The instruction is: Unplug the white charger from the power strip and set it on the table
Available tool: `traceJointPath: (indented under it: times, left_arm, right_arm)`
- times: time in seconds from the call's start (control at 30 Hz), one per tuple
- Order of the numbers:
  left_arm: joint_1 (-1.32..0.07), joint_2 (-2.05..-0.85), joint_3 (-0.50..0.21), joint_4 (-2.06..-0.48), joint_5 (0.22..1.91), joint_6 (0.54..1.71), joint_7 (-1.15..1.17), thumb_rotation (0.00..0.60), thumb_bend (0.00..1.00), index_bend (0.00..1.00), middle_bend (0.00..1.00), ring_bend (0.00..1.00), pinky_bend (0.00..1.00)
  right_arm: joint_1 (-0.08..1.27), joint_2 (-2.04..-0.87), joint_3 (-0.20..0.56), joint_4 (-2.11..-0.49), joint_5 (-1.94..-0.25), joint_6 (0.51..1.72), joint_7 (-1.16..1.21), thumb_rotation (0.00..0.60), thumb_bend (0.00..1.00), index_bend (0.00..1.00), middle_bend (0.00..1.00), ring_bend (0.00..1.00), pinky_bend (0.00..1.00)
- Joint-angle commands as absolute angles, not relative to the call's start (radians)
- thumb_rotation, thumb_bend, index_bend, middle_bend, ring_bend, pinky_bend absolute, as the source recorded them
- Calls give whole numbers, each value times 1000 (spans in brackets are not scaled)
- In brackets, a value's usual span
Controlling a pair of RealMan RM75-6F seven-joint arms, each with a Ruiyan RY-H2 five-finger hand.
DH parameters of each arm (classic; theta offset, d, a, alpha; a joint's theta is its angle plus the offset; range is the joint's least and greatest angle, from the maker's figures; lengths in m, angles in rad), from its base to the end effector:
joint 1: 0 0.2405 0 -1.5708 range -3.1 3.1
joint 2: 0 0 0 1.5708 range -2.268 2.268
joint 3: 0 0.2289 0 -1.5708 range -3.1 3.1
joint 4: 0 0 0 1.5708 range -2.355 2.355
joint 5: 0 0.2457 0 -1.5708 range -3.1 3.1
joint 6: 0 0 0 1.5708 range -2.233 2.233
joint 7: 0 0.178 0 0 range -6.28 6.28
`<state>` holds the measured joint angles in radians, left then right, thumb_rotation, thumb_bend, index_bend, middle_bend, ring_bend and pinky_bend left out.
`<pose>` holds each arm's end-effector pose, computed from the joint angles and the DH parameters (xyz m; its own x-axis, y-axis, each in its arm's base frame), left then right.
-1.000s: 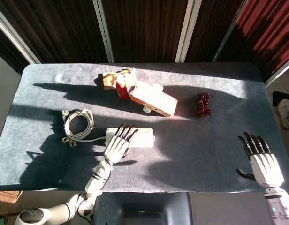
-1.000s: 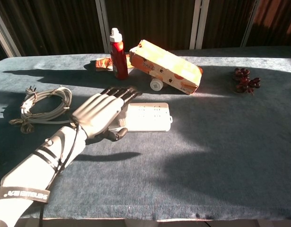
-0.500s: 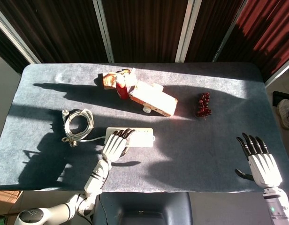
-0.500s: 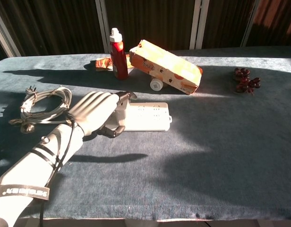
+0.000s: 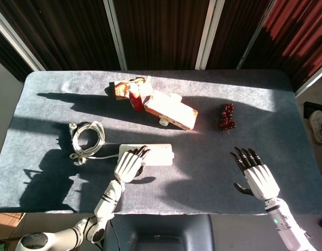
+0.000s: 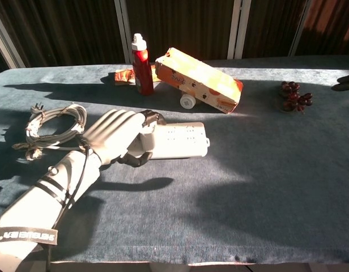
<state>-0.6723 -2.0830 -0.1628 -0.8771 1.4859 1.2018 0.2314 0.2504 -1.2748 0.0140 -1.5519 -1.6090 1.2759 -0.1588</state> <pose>-0.0973 0.3336 -0.1479 0.4304 0.0049 0.9026 0.7972 -0.4710 -0.3776 -0.2515 -0.2443 0.0248 0.5065 -0.1466 0.8497 -0.8414 -0.2991 0.4500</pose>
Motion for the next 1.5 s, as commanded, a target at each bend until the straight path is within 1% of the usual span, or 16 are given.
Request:
traceJointPath:
  times: [0.03, 0.13, 0.23, 0.37, 0.6, 0.8, 0.97, 1.27, 1.43, 1.5]
  left_arm:
    - [-673, -2083, -163, -883, 1483, 1202, 238, 600, 481, 376, 465, 478, 624]
    - [-674, -2081, -164, -892, 1480, 1202, 243, 600, 481, 376, 466, 478, 624]
    - [-674, -2075, -164, -906, 1479, 1206, 248, 600, 482, 376, 467, 478, 625]
    - [-671, -2065, -164, -930, 1478, 1214, 252, 600, 482, 377, 467, 479, 625]
    - [-666, -2056, -159, -963, 1471, 1213, 262, 600, 488, 377, 467, 478, 625]
    - [-663, -2055, -159, -969, 1462, 1206, 269, 600, 488, 378, 469, 479, 625]
    - [-663, -2052, -159, -974, 1463, 1210, 263, 600, 489, 379, 470, 478, 625]
    - [-663, -2027, -176, -1016, 1460, 1229, 262, 600, 491, 384, 475, 480, 625]
    - [-658, -1995, -179, -1065, 1462, 1240, 276, 600, 489, 384, 475, 481, 625]
    - [-649, -1959, -175, -1111, 1468, 1254, 287, 600, 489, 384, 475, 481, 625]
  right_arm:
    - [347, -1369, 32, -1506, -1615, 1148, -152, 600, 595, 0, 29, 0, 0]
    - [402, -1430, 50, -1492, -1588, 1069, -174, 600, 678, 12, 45, 0, 0]
    - [446, -1490, 72, -1479, -1560, 1019, -209, 600, 755, 21, 51, 0, 0]
    - [494, -1569, 107, -1454, -1523, 985, -249, 600, 808, 23, 53, 0, 0]
    - [567, -1704, 148, -1367, -1460, 938, -285, 600, 844, 32, 62, 0, 0]
    - [614, -1786, 153, -1303, -1384, 872, -333, 600, 849, 49, 75, 0, 0]
    - [627, -1814, 143, -1291, -1356, 869, -386, 600, 850, 54, 77, 0, 0]
    - [631, -1808, 129, -1311, -1302, 880, -461, 600, 851, 54, 77, 0, 0]
    - [632, -1802, 124, -1326, -1296, 901, -470, 600, 851, 52, 77, 0, 0]
    - [626, -1789, 124, -1348, -1317, 929, -448, 600, 851, 39, 76, 0, 0]
